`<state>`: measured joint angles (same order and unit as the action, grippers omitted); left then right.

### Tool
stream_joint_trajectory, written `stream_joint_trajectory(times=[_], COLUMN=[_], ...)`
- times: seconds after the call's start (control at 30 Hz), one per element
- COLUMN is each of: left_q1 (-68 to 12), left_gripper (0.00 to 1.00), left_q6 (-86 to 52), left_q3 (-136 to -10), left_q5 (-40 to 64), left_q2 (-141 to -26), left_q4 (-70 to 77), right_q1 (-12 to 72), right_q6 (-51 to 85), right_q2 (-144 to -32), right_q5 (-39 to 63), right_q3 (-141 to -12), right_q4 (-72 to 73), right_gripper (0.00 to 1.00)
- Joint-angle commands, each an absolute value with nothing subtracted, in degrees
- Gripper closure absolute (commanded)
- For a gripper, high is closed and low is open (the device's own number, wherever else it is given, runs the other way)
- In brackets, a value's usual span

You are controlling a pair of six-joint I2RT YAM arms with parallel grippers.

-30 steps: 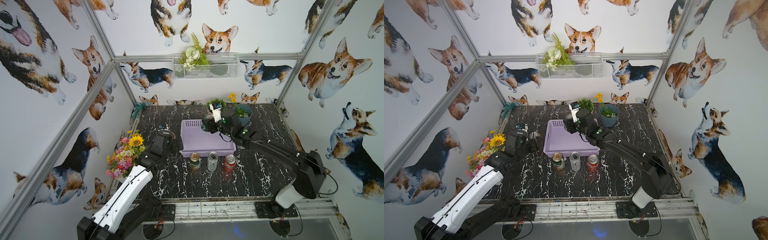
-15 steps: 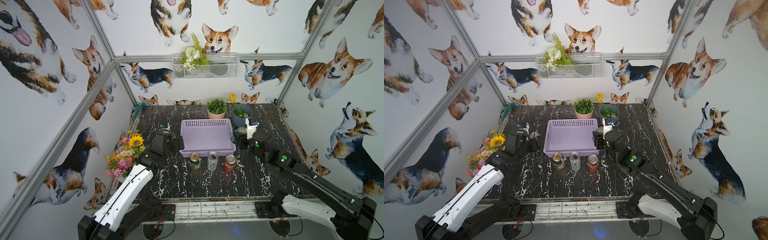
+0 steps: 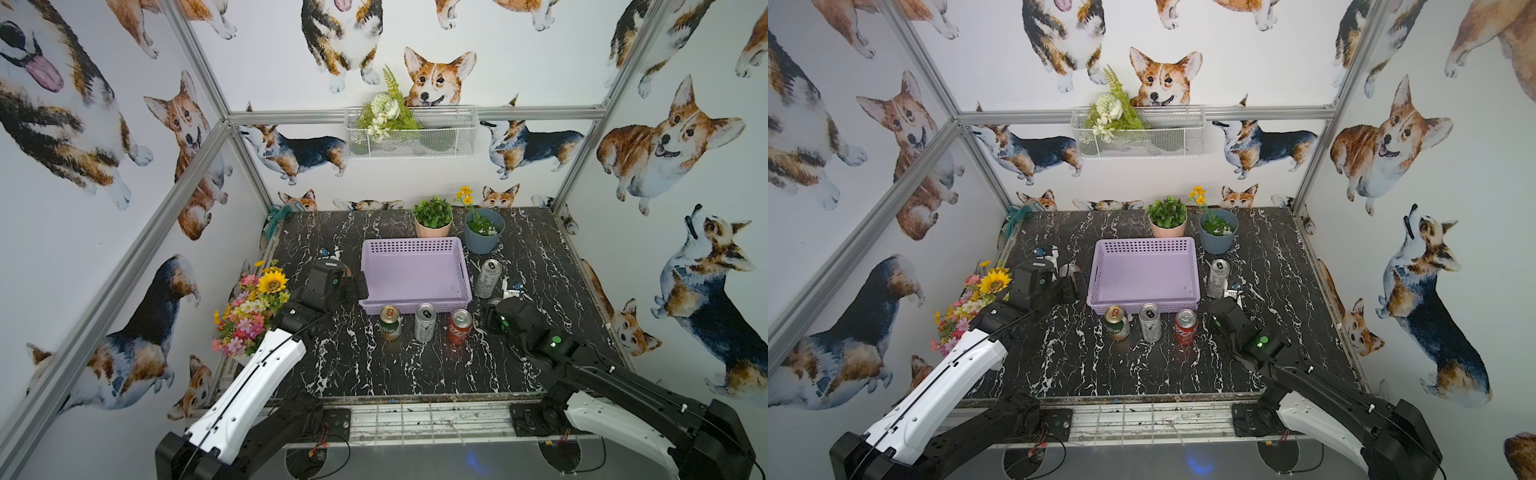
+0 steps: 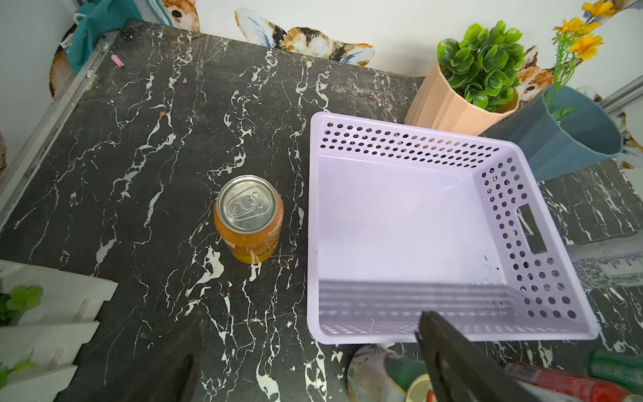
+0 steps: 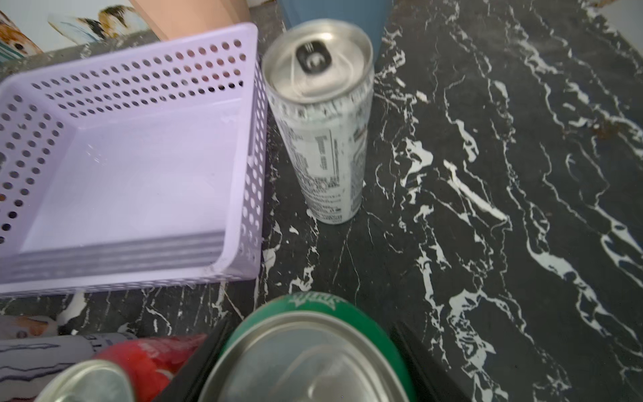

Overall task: Take out the drinks from the basket
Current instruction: Place the drink at the center of the board, then reset both arms

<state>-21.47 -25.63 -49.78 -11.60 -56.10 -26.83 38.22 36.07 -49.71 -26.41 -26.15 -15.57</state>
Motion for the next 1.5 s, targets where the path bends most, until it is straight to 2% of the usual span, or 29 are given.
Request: stream_joint_trajectory(times=[0.0,0.2,0.43,0.53,0.7,1.2,1.33,1.47], left_q1=[-21.29,-21.33,-21.32,-21.2,-21.21,-21.27,-21.18,-20.52], left_gripper=[0.0,0.0,0.0,0.0,0.0,0.0,0.0,0.0], left_q6=[-25.23,-25.4,-25.69,-25.75,-25.66,-25.57,-26.39,-27.89], left_q3=[-50.32,-50.12,-49.93,-49.75,-49.75,-51.01,-53.0,-55.93], left_q5=[-11.6,-11.51,-11.14,-11.07,-10.99,-12.6,-13.84,-16.89], left_q2=[-55.9,-56.3,-56.71,-56.69,-56.81,-56.07,-58.16,-62.7], left_q4=[-25.93,-25.81,-25.52,-25.31,-25.32,-25.58,-24.01,-21.23], right_q1=[38.23,38.76,40.12,41.27,43.6,44.29,43.73,36.94], right_q6=[39.19,38.27,38.46,38.5,39.37,37.19,29.56,27.49], right_q2=[-48.84,-48.69,-51.01,-53.5,-56.13,-48.1,-48.52,-53.6], right_q5=[-26.87,-28.3,-29.72,-30.47,-32.93,-41.89,-41.71,-36.01], right_q3=[-24.9,-24.57,-24.65,-25.29,-26.69,-34.13,-36.55,-40.17], right_q4=[-8.53,-10.38,-10.7,-10.92,-11.02,-17.02,-10.98,-5.68], right_gripper=[0.66,0.6,0.47,0.36,0.0,0.0,0.0,0.0])
